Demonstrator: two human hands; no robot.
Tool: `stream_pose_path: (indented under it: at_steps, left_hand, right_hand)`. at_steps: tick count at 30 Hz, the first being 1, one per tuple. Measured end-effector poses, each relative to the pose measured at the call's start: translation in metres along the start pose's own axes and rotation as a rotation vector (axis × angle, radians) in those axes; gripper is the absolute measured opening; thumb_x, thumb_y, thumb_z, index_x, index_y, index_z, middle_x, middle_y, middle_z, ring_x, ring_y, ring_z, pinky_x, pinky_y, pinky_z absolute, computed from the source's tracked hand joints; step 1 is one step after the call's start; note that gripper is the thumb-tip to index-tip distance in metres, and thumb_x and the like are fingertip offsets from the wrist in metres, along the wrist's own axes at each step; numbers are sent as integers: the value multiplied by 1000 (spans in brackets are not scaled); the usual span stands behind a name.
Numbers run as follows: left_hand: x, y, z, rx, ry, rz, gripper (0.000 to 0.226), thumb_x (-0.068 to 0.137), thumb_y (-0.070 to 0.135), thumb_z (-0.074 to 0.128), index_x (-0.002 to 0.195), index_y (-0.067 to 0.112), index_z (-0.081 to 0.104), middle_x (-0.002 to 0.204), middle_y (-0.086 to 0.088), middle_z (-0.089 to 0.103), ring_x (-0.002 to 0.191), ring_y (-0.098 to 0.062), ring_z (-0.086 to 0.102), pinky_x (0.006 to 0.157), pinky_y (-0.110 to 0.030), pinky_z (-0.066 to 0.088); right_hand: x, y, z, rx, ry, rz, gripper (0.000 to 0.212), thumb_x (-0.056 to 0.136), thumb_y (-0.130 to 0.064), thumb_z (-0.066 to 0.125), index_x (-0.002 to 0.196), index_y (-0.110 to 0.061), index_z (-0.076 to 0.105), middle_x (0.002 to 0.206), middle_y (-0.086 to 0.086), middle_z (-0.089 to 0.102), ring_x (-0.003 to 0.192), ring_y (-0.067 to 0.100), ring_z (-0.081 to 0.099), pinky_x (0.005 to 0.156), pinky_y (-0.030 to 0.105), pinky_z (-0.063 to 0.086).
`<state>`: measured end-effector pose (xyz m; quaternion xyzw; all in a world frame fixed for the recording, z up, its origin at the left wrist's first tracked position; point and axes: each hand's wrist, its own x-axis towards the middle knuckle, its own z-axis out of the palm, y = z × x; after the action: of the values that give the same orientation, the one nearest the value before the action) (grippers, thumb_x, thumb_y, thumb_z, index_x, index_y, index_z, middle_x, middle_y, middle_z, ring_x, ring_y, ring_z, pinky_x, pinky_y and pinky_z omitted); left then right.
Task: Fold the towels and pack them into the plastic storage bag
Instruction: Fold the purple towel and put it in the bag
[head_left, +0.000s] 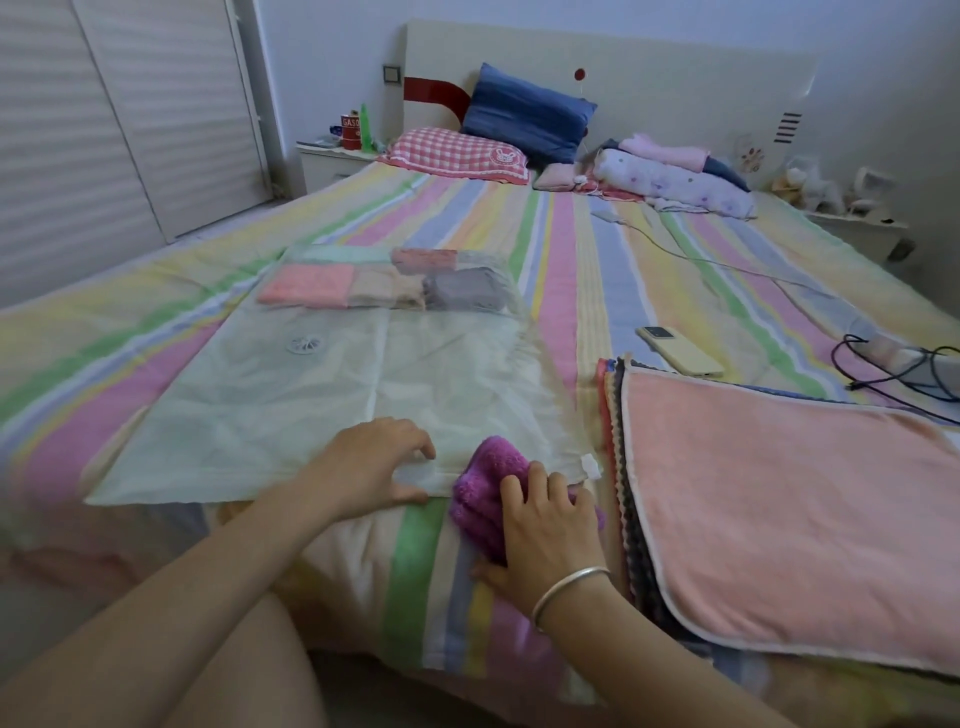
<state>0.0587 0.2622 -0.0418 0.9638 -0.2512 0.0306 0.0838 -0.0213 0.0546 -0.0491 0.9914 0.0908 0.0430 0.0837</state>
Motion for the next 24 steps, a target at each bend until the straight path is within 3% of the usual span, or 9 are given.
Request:
stream_pose_path:
  at_steps: [2, 5, 8, 10, 14, 17, 20, 22, 24]
  left_hand:
    - [1, -3, -2, -5, -9, 4, 43, 80, 51, 70, 118, 32, 61, 121, 14, 62, 109, -10, 58, 87, -28, 43]
    - [-1, -7, -5, -37, -25, 6, 35, 82, 49, 69, 113, 34, 67, 115, 15, 68, 96, -10, 63, 82, -26, 44]
    - [-4, -1, 3, 234, 186, 208, 6, 74, 29, 74, 75, 25, 69, 69, 7, 68, 61, -18, 64, 51, -26, 43]
    - [-6, 7, 7, 388, 277, 266, 24, 63, 15, 79, 59, 18, 56, 51, 4, 52, 40, -19, 51, 38, -24, 28]
    - [-6, 10, 6, 403, 394, 136, 37, 50, 4, 88, 63, 16, 55, 52, 2, 50, 40, -21, 49, 39, -23, 26]
    - [-5, 15, 0, 141, 474, 8, 15, 71, 17, 78, 72, 18, 63, 64, 0, 64, 56, -26, 62, 47, -28, 44]
    - [1, 10, -18, -217, 320, -190, 12, 78, 43, 74, 79, 31, 73, 80, 13, 73, 79, -8, 66, 71, -30, 51]
    - [4, 4, -28, -418, 204, -214, 11, 80, 44, 74, 81, 33, 77, 83, 17, 74, 80, 0, 66, 79, -32, 54]
    - [5, 2, -34, -530, 208, -242, 10, 84, 35, 72, 87, 29, 79, 83, 14, 75, 78, 0, 67, 81, -35, 56]
  right_hand:
    - [2, 4, 5, 55, 9, 13, 80, 52, -70, 70, 108, -17, 49, 110, 10, 52, 94, 32, 53, 76, 44, 42]
    - [4, 17, 7, 156, -4, -26, 74, 67, -65, 60, 122, -22, 38, 119, 3, 45, 108, 28, 47, 86, 40, 43]
    - [6, 27, 1, 181, 13, -58, 59, 75, -53, 54, 124, -24, 38, 121, 1, 48, 110, 25, 48, 84, 36, 43]
    - [6, 33, -6, 266, 14, -24, 51, 77, -47, 54, 122, -26, 41, 118, -2, 51, 108, 23, 51, 79, 33, 44]
    - [2, 44, -16, 407, 154, 4, 39, 75, -43, 55, 109, -27, 49, 105, -4, 57, 91, 22, 57, 65, 30, 43]
    - [-2, 43, -20, 363, 270, -229, 42, 63, -43, 51, 100, -24, 56, 98, -3, 58, 82, 23, 58, 61, 33, 47]
    - [-5, 31, -22, 200, 301, -427, 42, 62, -40, 56, 99, -22, 57, 104, 1, 58, 84, 25, 55, 66, 39, 47]
    - [-2, 22, -23, 160, 271, -423, 41, 62, -40, 55, 98, -21, 57, 103, 2, 59, 82, 24, 55, 64, 37, 46]
    - [5, 15, -20, 130, 193, -354, 40, 60, -40, 53, 95, -21, 57, 96, 2, 59, 79, 25, 56, 61, 36, 45]
